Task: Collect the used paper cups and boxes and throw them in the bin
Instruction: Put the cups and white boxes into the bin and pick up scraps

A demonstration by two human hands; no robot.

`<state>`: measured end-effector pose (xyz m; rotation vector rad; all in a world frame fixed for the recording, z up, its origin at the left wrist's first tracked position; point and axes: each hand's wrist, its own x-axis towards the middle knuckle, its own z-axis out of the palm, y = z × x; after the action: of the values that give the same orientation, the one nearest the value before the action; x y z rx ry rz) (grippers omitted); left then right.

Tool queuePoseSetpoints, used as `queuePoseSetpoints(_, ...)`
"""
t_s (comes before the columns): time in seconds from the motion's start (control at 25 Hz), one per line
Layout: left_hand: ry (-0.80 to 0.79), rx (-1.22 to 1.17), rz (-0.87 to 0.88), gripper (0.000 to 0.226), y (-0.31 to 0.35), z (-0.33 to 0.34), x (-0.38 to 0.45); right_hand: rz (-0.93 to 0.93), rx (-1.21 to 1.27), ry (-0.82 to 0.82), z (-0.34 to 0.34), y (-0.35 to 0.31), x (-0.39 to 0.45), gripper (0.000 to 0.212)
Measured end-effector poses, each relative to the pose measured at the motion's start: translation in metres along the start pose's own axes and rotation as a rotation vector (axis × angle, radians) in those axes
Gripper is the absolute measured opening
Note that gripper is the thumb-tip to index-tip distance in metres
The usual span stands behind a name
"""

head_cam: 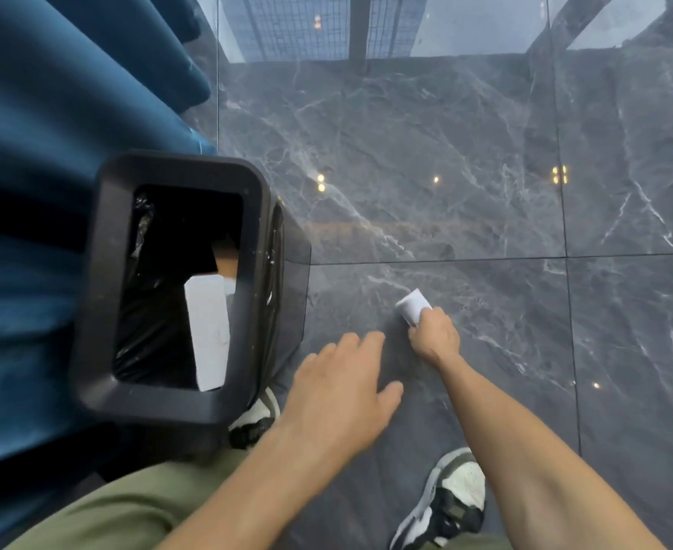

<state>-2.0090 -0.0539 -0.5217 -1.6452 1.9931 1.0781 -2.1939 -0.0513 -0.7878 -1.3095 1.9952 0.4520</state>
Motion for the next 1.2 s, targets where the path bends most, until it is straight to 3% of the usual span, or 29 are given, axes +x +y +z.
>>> queuePoseSetpoints(0.2,0.074,-0.813,-0.333,0.047,-0.014,-0.003,-0.03,0.107,0.718,0.019,-0.074,-0.042,-0.112,0.023)
queuePoseSetpoints(0.36,0.07,-1.186,-0.552,0.057,-0.029,-0.027,-0.052,-0.028,1.071,-0.239,-0.135,-0.083,-0.21,0.027)
queuePoseSetpoints(0.48,0.075,-1.385,-0.581,0.042,-0.04,-0.052,-0.078,-0.135,1.06,-0.42,-0.17,-0.112,-0.262,0.035)
queuePoseSetpoints(0.56,0.16,-1.378,-0.611,0.032,-0.052,-0.069,-0.095,-0.158,1.061,-0.488,-0.189,-0.13,-0.284,0.032)
queuePoseSetpoints(0.68,0.122,-1.493,-0.575,0.019,-0.07,-0.091,-0.118,-0.148,1.025,-0.516,-0.209,-0.156,-0.305,0.025)
queuePoseSetpoints(0.84,0.134,-1.623,-0.618,0.028,-0.102,-0.107,-0.135,-0.088,0.944,-0.455,-0.217,-0.181,-0.317,0.043)
queuePoseSetpoints(1.0,0.121,-1.719,-0.681,0.028,-0.131,-0.112,-0.136,-0.032,0.971,-0.516,-0.217,-0.208,-0.315,0.017)
queuePoseSetpoints(1.12,0.125,-1.673,-0.777,0.017,-0.139,-0.11,-0.131,-0.054,0.774,-0.343,-0.21,-0.239,-0.309,0.007)
queuePoseSetpoints(1.2,0.141,-1.601,-0.803,0.026,-0.141,-0.103,-0.128,-0.159,0.502,-0.181,-0.205,-0.258,-0.301,0.009)
